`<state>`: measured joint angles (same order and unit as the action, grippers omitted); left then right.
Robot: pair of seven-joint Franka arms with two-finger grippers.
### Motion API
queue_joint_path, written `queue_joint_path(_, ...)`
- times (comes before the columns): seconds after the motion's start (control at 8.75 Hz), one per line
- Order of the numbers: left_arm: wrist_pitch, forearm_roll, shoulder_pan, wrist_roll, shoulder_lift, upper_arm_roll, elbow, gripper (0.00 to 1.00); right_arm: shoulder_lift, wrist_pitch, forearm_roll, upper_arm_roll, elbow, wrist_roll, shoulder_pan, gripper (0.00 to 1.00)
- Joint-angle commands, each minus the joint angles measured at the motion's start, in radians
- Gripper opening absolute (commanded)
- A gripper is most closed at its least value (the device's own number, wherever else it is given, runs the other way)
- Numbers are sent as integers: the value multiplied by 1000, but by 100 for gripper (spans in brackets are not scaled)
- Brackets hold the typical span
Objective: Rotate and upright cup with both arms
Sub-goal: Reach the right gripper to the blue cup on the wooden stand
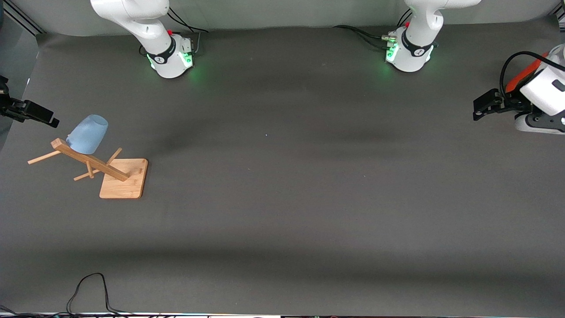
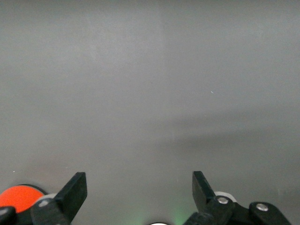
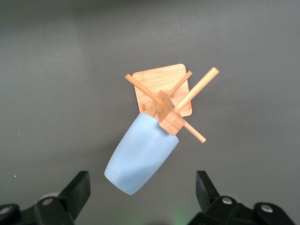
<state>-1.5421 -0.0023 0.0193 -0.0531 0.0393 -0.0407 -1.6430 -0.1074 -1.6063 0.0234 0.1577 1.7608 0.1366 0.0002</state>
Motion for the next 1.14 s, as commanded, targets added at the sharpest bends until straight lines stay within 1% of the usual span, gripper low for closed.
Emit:
queue_joint_path(0.0,26,-11,-2,-11,11,-2,-6,100,-21,5,-5,0,23,253,15,100)
queue_joint_path(0.23,54,-11,2,11,21,-5,-6,100,-28,5,-28,0,49,439,15,100)
queue_joint_path(0.34,56,-11,2,16,21,-5,-4,100,-37,-16,-28,0,90,451,17,100)
queue_joint_path(0.69,74,-11,-2,16,27,-4,-1,100,-115,-199,-28,0,309,474,15,100)
queue_joint_path(1.03,76,-11,-2,16,27,-2,-1,100,-109,-322,-28,3,410,474,14,100)
